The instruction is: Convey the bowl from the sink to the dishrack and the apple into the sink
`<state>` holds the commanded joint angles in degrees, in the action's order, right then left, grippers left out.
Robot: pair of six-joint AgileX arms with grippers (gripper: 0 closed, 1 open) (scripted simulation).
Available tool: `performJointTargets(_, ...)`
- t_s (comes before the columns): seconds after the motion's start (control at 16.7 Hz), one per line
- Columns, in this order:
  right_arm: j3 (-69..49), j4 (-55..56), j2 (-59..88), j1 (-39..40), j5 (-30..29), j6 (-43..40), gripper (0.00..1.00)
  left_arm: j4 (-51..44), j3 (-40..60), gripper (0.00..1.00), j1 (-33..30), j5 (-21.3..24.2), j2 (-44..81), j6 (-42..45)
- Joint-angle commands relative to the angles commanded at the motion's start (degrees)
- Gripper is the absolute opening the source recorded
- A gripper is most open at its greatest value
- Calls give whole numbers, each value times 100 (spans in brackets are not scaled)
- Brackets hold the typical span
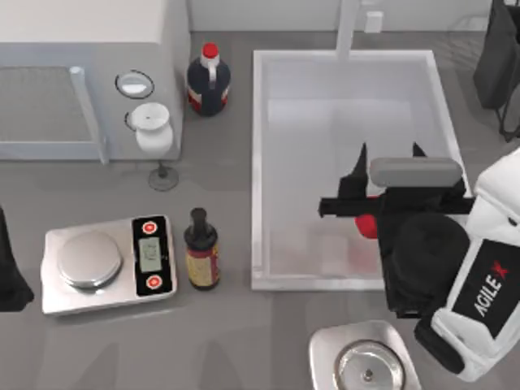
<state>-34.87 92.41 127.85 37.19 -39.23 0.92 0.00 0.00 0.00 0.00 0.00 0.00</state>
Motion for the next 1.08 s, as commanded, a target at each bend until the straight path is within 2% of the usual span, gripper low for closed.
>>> performJointTargets(0.12, 0, 0, 0, 0, 0, 0, 98, 0, 0, 100, 0, 0, 0, 0)
performJointTargets(0.18, 0, 0, 0, 0, 0, 0, 100, 0, 0, 100, 0, 0, 0, 0)
performJointTargets(0.78, 9, -44, -43, -19, 10, 11, 100, 0, 0, 100, 0, 0, 0, 0)
performJointTargets(1.08, 446, -971, -993, -632, 399, 84, 100, 0, 0, 100, 0, 0, 0, 0)
